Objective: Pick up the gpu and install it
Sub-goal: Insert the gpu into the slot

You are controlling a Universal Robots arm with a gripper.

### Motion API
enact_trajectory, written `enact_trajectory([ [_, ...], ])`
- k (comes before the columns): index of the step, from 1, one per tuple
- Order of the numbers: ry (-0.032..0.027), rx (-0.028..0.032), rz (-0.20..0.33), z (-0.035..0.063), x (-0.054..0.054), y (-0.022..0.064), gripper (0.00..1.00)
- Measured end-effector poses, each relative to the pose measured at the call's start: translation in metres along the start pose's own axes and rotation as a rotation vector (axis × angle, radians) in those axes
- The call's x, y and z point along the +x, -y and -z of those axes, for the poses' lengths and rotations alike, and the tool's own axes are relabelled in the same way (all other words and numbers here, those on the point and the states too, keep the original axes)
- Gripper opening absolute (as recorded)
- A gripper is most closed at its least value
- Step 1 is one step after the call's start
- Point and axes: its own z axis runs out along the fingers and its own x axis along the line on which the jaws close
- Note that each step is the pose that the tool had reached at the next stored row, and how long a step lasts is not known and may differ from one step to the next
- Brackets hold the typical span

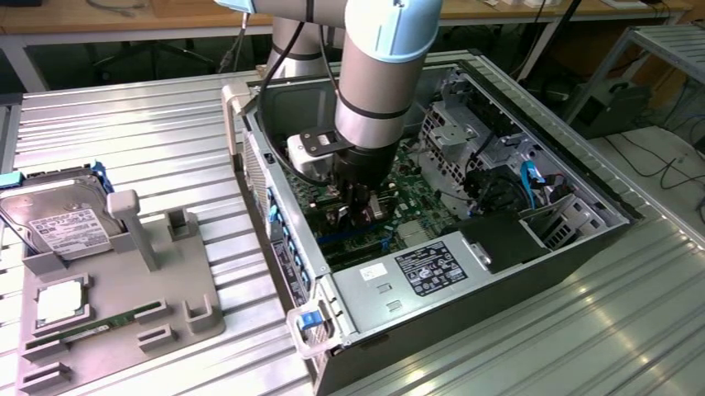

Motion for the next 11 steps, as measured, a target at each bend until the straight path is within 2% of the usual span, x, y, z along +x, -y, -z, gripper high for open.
enact_trajectory([
  [8, 0.0000, 0.0000, 0.000, 0.0000, 0.0000, -0.0001, 0.28],
  [11, 0.0001, 0.0000, 0.000, 0.0000, 0.0000, -0.0026, 0.28],
])
